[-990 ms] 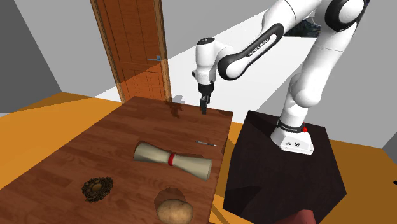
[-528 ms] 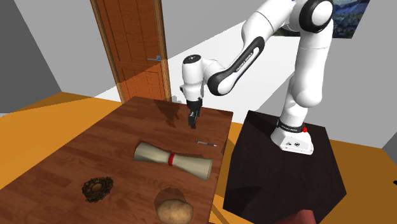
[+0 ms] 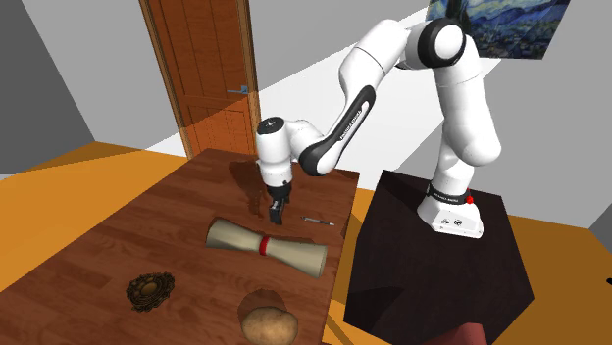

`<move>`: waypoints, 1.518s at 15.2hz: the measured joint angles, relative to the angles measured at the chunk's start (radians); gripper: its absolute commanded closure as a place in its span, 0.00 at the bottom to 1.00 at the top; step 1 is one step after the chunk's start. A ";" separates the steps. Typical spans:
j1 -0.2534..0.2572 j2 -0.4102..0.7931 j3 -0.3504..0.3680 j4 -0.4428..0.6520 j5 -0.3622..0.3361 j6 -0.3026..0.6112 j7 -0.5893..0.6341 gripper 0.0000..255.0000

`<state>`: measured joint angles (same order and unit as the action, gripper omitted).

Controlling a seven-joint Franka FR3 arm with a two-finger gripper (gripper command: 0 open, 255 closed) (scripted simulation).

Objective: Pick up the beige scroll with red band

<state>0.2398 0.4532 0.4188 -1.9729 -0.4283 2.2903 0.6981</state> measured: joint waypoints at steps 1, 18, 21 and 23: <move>0.020 0.037 -0.006 0.034 -0.015 -0.003 0.016 0.00; 0.159 0.364 -0.080 0.315 -0.118 0.020 0.095 1.00; 0.159 0.363 -0.080 0.315 -0.118 0.020 0.096 1.00; 0.159 0.364 -0.080 0.315 -0.118 0.019 0.096 1.00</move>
<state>0.3992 0.8168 0.3391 -1.6581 -0.5465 2.3098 0.7936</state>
